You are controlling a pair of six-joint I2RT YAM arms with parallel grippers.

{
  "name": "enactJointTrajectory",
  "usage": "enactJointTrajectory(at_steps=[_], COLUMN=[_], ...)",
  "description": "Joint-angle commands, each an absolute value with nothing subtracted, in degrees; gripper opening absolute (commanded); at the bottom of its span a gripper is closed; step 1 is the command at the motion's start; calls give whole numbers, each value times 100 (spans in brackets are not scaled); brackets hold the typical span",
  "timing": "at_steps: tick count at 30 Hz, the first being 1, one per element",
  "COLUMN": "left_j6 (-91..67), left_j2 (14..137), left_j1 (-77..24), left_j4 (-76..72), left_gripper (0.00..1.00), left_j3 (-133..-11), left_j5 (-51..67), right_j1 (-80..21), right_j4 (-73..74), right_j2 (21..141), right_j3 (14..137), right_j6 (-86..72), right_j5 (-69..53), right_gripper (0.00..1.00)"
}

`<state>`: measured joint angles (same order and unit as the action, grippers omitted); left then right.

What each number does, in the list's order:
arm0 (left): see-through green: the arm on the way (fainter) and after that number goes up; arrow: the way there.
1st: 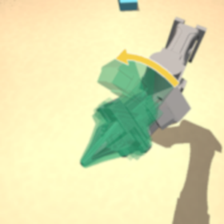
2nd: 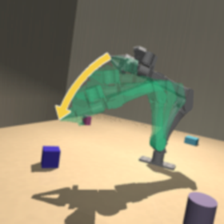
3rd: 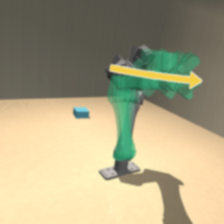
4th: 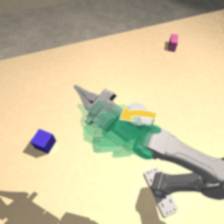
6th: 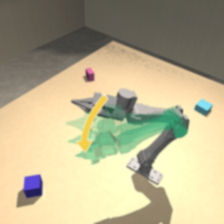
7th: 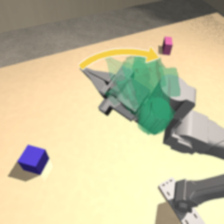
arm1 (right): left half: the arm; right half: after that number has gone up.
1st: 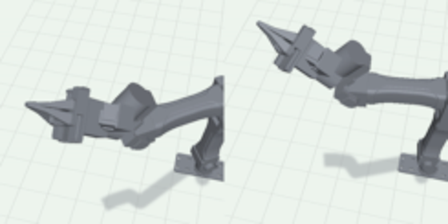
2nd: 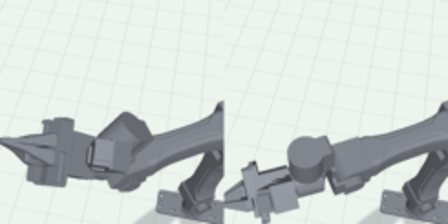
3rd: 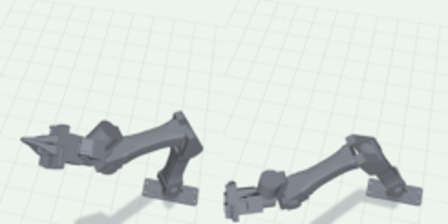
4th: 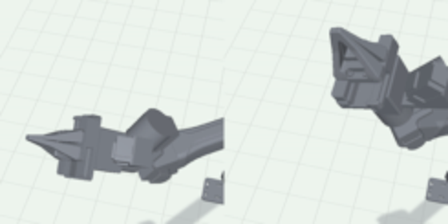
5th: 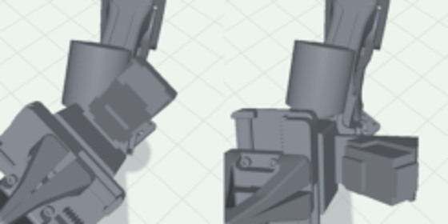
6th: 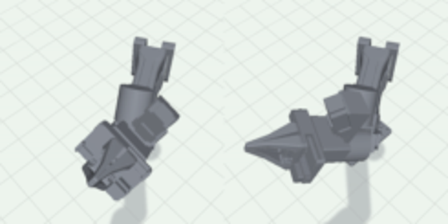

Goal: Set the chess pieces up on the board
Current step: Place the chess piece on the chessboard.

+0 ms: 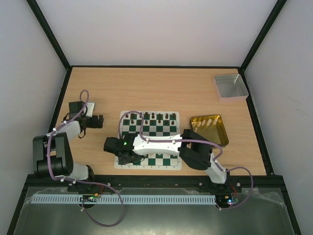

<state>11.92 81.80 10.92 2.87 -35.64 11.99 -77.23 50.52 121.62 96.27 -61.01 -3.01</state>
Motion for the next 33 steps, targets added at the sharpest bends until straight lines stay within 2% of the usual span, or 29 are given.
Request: enactJointTrajectory(at_steps=[1, 13, 19, 33], left_j6=[1188, 1189, 1189, 1202], left_j2=[8200, 8202, 8201, 8206], left_j1=[1118, 1125, 1121, 1125], left_j4=[307, 308, 308, 312], left_gripper=[99, 99, 99, 99], left_j3=[-3665, -3673, -3673, -3667], left_j5=[1257, 1255, 1262, 1267], right_j1=[-7753, -7752, -7752, -7752], right_j4=[5168, 5142, 5141, 5194], right_j2=[12254, 12270, 12286, 12250], right_j3=[9668, 9659, 9654, 9745], right_j6=[-6084, -6073, -6059, -6042], right_j5=[-299, -301, -316, -266], right_gripper=[2, 6, 13, 18])
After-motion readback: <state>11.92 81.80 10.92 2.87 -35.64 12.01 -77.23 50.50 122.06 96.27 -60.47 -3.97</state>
